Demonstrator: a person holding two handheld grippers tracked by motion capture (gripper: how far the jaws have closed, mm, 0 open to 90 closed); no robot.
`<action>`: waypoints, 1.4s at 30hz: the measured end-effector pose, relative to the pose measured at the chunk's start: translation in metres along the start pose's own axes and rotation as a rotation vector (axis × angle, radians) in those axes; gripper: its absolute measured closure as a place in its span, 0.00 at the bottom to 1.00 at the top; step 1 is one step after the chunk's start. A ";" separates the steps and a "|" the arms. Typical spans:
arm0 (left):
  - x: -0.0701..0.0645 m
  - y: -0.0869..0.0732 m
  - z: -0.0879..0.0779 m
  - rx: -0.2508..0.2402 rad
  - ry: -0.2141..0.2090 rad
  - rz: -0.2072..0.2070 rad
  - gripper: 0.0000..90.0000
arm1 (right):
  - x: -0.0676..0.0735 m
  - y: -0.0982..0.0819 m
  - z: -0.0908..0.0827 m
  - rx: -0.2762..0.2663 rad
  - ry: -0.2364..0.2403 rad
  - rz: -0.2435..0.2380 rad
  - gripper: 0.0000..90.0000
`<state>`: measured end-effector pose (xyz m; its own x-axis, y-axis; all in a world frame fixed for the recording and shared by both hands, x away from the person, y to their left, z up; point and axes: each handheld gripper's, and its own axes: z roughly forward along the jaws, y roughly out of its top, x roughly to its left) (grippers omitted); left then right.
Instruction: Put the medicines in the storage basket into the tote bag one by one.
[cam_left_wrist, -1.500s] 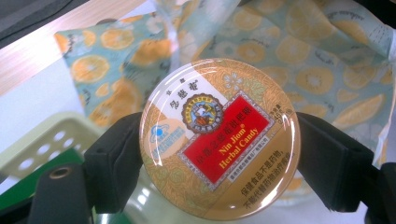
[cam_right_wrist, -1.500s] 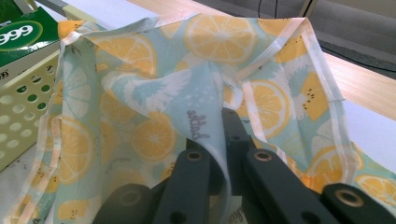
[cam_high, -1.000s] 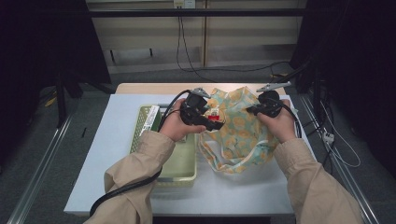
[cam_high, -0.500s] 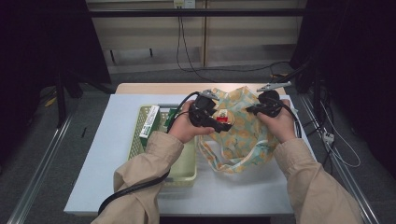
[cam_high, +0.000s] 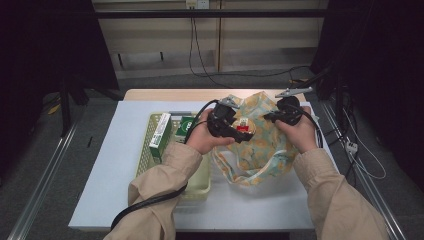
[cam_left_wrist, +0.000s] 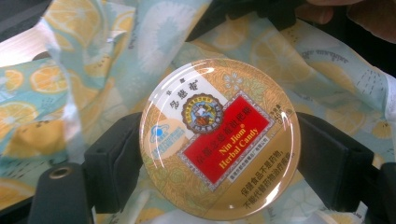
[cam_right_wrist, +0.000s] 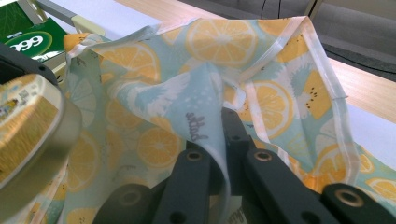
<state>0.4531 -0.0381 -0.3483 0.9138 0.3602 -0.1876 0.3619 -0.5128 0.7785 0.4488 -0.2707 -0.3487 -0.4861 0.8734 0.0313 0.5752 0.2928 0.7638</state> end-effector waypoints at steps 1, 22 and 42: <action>0.000 0.000 0.001 -0.001 0.000 0.004 0.23 | 0.000 0.000 0.000 0.001 -0.002 -0.001 1.00; -0.004 0.001 0.013 -0.003 0.016 -0.008 0.23 | 0.001 0.003 -0.002 -0.010 0.004 0.011 1.00; 0.014 0.018 0.057 0.052 0.105 -0.034 0.23 | -0.013 0.011 -0.015 -0.035 -0.011 0.045 1.00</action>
<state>0.4828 -0.0868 -0.3711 0.8775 0.4565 -0.1471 0.4038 -0.5377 0.7402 0.4514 -0.2845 -0.3307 -0.4531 0.8895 0.0591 0.5731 0.2399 0.7836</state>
